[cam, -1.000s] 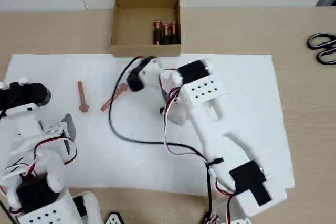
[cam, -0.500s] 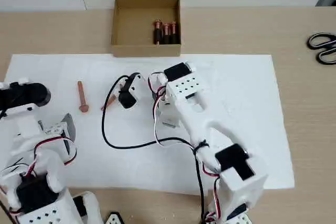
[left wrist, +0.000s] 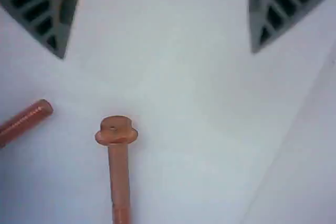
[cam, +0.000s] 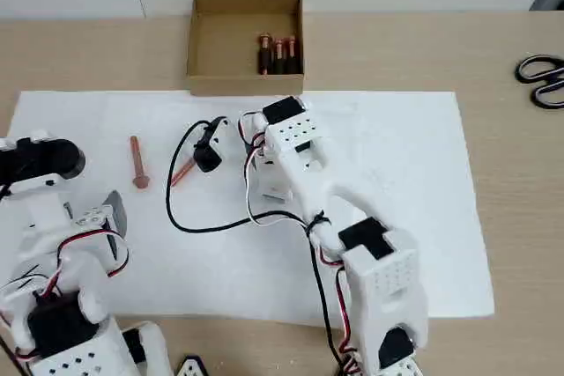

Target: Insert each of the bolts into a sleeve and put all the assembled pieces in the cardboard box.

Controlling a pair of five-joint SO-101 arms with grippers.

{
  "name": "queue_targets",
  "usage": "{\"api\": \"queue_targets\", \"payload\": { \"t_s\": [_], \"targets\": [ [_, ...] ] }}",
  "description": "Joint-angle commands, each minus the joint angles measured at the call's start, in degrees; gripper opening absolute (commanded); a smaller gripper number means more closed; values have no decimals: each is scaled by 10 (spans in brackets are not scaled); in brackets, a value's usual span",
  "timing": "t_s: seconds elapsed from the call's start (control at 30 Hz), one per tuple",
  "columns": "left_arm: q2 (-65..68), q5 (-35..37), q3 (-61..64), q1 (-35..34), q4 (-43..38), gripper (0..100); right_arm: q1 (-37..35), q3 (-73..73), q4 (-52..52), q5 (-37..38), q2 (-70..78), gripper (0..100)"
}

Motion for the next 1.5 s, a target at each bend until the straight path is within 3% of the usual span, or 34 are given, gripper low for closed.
{"api": "queue_targets", "payload": {
  "t_s": [0.0,0.2,0.4,0.53,0.8,0.93,1.07,1.2,1.47],
  "targets": [
    [-5,4,-6,-4,4,217,-7,-27,-3,5,7,201],
    [-5,4,-7,-4,4,217,-8,-27,2,2,15,188],
    [-5,4,-7,-4,4,217,-5,-27,2,-17,13,3],
    [-5,4,-7,-4,4,217,10,-34,3,-51,12,12],
    [-5,4,-7,-1,4,217,56,-178,122,-164,11,3],
    [0,4,-7,2,4,217,66,-185,126,-260,11,3],
    [8,1,-7,53,13,217,82,-185,128,-346,11,3],
    [91,-17,-17,99,6,217,87,-184,130,-403,11,3],
    [306,-21,-136,109,-4,217,97,-151,130,-436,11,3]
  ]
}}
